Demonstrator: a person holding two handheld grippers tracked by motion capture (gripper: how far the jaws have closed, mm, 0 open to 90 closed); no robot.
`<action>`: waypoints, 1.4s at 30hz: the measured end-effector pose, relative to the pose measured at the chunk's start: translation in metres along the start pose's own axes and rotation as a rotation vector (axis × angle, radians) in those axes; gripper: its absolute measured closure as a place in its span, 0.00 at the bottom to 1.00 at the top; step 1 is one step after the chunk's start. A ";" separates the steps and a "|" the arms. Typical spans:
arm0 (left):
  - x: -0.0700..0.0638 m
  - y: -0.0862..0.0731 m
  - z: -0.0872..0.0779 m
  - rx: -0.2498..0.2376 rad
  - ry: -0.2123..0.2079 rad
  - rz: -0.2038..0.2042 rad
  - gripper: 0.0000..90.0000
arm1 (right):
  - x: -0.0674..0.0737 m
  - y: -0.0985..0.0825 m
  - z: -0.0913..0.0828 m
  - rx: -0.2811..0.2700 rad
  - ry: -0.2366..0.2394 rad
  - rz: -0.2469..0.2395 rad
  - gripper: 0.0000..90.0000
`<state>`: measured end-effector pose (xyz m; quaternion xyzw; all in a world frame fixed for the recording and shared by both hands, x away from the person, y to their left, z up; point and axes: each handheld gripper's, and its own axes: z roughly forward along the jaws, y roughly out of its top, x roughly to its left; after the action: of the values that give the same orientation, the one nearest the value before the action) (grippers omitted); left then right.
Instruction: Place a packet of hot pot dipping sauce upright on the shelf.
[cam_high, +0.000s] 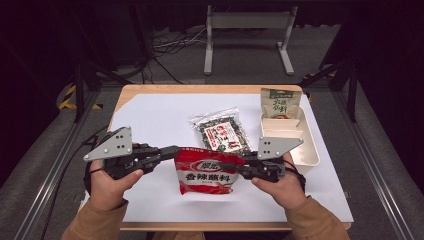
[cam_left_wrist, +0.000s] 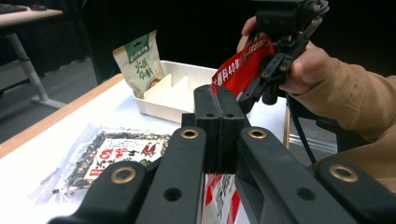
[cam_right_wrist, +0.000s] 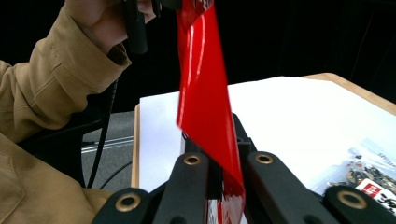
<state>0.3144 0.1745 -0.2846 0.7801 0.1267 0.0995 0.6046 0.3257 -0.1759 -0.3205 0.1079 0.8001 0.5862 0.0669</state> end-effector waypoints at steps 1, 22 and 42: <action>0.000 -0.001 0.001 0.002 -0.001 -0.011 1.00 | 0.000 0.000 -0.001 -0.002 -0.003 0.002 0.99; 0.008 -0.008 0.009 -0.017 0.050 -0.018 0.56 | -0.002 0.013 -0.024 0.016 -0.021 -0.039 0.99; 0.035 -0.029 0.004 0.052 0.185 -0.050 0.32 | -0.025 0.040 -0.064 0.041 -0.099 -0.089 0.99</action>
<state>0.3465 0.1888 -0.3139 0.7795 0.2040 0.1524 0.5723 0.3387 -0.2296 -0.2635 0.1026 0.8117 0.5600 0.1302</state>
